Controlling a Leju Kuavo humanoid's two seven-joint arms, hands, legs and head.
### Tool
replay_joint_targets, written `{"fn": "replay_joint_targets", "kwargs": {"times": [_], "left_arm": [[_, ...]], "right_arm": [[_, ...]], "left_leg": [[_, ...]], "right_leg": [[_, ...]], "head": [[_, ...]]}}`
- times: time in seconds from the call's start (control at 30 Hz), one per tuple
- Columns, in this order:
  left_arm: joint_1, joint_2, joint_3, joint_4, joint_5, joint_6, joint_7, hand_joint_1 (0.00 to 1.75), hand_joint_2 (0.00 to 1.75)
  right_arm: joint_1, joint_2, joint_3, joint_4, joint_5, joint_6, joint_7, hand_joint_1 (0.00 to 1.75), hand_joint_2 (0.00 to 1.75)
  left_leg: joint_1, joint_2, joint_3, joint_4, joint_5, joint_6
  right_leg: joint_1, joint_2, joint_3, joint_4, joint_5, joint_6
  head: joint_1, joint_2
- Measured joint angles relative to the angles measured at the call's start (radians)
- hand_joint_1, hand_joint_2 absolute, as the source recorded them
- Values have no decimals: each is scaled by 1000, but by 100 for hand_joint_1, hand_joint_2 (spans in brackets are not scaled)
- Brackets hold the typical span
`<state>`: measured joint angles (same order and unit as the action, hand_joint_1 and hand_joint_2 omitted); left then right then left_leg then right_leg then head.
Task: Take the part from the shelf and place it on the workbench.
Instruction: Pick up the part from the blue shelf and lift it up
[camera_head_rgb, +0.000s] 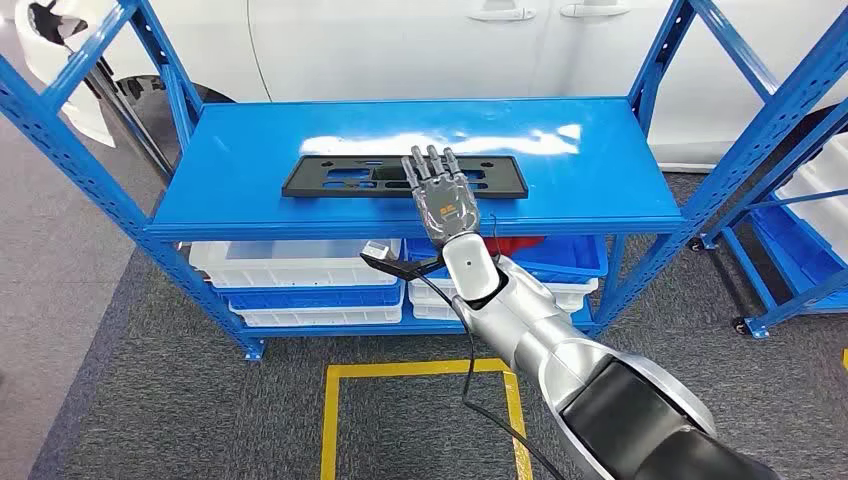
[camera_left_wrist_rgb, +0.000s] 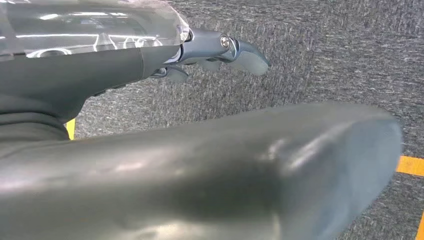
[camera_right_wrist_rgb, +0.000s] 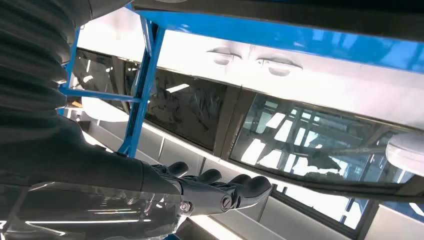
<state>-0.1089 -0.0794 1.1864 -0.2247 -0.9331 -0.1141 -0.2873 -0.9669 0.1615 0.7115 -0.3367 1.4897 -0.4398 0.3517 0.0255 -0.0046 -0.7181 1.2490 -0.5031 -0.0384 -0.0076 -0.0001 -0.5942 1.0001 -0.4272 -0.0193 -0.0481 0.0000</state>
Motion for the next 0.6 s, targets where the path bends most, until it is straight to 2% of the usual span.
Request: {"fn": "replay_joint_targets", "kwargs": {"times": [0.07,0.1,0.13,0.17,0.23,0.3,0.33,0.37,0.43,0.47,0.5,0.53,0.6], "left_arm": [[0,0,0,0,0,0,0,0,0],[-1,0,1,0,0,0,0,0,0],[-2,0,1,1,0,0,0,0,0],[-2,0,1,1,0,0,0,0,0],[-1,0,2,2,0,0,0,0,0],[0,0,3,2,0,0,0,0,0],[-1,0,3,2,0,0,0,0,0],[-1,0,4,2,0,0,0,0,0],[-1,1,4,2,1,0,-1,0,0],[0,1,5,2,2,0,-1,0,0],[1,1,5,2,3,-1,-1,0,0],[1,1,6,2,3,-2,-2,0,0],[2,-2,6,3,3,-3,-5,0,0]], "right_arm": [[-2,3,0,3,0,0,-3,0,175],[-4,5,0,6,0,0,-5,0,175],[-7,8,0,8,0,1,-8,0,175],[-8,10,0,11,0,1,-10,0,175],[-10,13,0,15,0,3,-15,0,175],[-11,14,0,18,-1,5,-19,0,175],[-11,14,0,20,-1,6,-21,0,175],[-11,14,0,21,-1,7,-23,0,175],[-9,15,0,25,-1,9,-27,0,175],[-6,15,0,28,-1,10,-29,0,175],[-4,15,0,31,0,11,-30,0,175],[-3,15,0,33,2,13,-31,0,175],[-4,15,0,35,8,14,-31,0,175]], "left_leg": [[4,1,39,-84,40,-4],[5,1,71,-148,63,-4],[5,1,93,-193,76,0],[4,0,103,-216,76,6],[0,-3,103,-217,71,25],[0,-4,107,-220,71,39],[0,-4,109,-221,70,46],[0,-3,112,-222,69,51],[-4,-3,115,-222,64,58],[-6,-3,117,-222,61,60],[-9,-4,122,-222,57,62],[-12,-6,128,-222,53,62],[-17,-8,144,-223,41,61]], "right_leg": [[-2,1,2,6,-6,6],[-2,2,2,12,-12,12],[-1,3,0,18,-16,18],[1,4,-1,21,-19,24],[1,5,-1,20,-20,34],[-2,4,-5,36,-33,43],[-4,3,-20,69,-52,47],[-5,3,-48,124,-78,49],[-5,3,-126,263,-127,49],[-4,3,-156,307,-131,48],[-4,3,-169,315,-115,45],[-2,3,-160,279,-80,39],[7,3,-104,143,1,18]], "head": [[0,0],[0,0],[0,0],[0,0],[0,0],[0,0],[0,0],[0,0],[0,0],[0,0],[0,0],[0,0],[0,0]]}}
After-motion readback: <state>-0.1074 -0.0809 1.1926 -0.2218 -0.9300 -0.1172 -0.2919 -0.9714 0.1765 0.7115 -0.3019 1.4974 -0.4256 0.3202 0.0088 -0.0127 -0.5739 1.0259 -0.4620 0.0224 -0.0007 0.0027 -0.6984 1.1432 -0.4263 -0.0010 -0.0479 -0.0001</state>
